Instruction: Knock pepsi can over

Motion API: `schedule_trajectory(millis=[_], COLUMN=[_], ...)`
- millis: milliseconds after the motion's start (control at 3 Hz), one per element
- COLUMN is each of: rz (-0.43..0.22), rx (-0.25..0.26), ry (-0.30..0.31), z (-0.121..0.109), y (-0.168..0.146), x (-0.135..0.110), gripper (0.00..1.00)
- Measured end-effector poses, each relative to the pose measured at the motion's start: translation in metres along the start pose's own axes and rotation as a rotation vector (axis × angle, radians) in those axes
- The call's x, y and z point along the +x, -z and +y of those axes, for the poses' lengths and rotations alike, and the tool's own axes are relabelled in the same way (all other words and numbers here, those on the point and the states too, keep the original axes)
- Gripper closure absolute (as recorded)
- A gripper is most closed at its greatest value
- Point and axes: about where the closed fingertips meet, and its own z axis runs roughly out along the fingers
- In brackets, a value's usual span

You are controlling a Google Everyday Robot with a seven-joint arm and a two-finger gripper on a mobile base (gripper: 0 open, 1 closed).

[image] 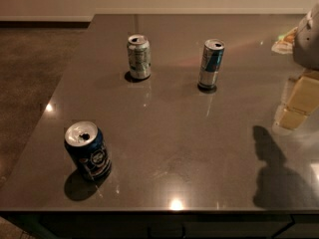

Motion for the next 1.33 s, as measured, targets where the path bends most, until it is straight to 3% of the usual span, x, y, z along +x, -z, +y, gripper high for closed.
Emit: schedule_trajectory(millis=[333,667,1333], rz=[0.0,-0.04,-0.255], rx=[0.0,0.0,-0.071], ry=[0.0,0.02,0.102], z=[0.0,0.003,0.04], y=[0.0,0.0,-0.022], x=[0.0,-0.015,-0.088], gripper=[0.0,0.0,0.0])
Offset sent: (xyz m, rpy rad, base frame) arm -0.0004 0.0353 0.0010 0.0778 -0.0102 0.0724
